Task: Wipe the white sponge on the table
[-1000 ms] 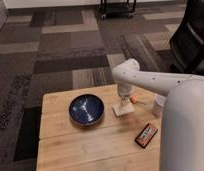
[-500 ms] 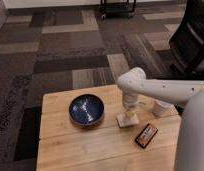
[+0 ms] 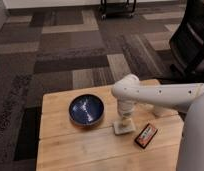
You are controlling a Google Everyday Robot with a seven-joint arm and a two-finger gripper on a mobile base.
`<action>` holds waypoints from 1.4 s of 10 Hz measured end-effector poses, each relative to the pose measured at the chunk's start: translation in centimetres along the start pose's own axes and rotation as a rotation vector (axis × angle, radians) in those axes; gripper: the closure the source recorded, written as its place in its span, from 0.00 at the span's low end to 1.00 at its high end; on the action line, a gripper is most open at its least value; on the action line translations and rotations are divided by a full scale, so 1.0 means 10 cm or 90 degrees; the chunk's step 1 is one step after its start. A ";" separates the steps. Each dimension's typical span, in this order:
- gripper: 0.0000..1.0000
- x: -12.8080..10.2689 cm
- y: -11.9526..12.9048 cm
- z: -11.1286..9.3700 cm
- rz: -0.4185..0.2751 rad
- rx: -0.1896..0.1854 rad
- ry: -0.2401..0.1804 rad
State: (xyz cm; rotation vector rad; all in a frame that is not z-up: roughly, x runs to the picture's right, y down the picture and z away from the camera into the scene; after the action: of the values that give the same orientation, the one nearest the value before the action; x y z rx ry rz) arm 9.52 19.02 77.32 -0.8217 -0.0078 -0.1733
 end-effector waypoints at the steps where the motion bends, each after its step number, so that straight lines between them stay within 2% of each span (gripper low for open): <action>1: 1.00 -0.18 0.03 0.00 -0.035 -0.006 -0.011; 3: 1.00 -0.60 0.14 0.02 -0.122 -0.031 -0.038; 5: 1.00 -0.73 0.17 0.01 -0.159 -0.040 -0.045; 7: 1.00 -0.68 0.13 -0.06 -0.153 -0.033 -0.038; 8: 0.93 -0.49 0.06 -0.17 -0.118 -0.014 -0.014; 9: 0.86 -0.41 0.03 -0.23 -0.099 -0.007 -0.005; 10: 0.83 -0.38 0.02 -0.25 -0.091 -0.005 -0.002; 14: 0.83 -0.39 0.01 -0.26 -0.091 -0.005 -0.002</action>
State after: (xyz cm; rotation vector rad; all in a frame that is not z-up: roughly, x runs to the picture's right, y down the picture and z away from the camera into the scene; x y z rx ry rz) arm 5.51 17.83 75.18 -0.8298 -0.0689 -0.3075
